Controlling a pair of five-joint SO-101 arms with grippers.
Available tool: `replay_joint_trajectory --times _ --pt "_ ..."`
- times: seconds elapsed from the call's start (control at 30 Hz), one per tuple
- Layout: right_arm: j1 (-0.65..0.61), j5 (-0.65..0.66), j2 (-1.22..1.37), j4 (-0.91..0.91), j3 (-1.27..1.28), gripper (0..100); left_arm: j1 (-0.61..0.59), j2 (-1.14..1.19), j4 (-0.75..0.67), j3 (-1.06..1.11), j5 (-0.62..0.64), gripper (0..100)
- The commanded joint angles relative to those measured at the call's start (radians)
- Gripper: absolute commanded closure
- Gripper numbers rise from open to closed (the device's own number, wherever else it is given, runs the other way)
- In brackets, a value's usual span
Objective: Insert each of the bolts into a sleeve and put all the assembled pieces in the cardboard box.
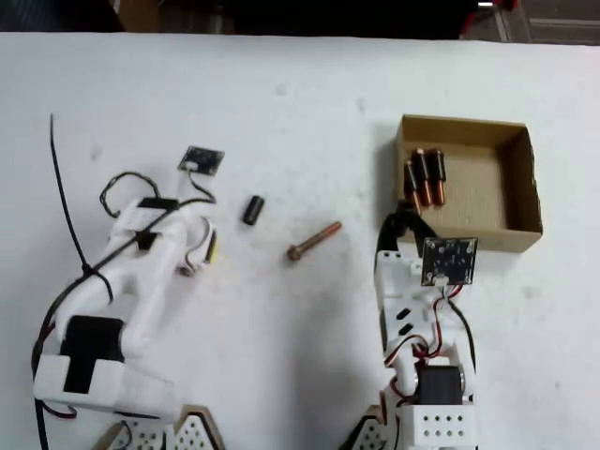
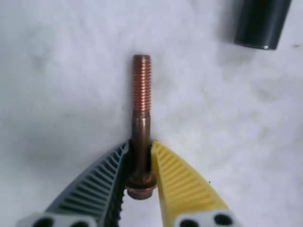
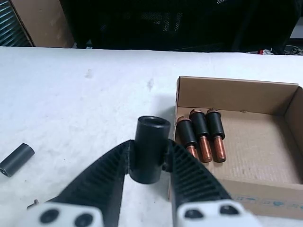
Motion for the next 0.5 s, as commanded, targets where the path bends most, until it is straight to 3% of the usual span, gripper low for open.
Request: replay_joint_trajectory --times 0.0,0.47 --pt "0.013 -0.003 -0.004 -0.002 0.008 98.1 0.004 0.002 -0.009 -0.037 -0.012 98" --pt "0.013 -0.003 -0.004 -0.002 0.008 98.1 0.002 0.001 -0.026 -0.086 -0.014 98"
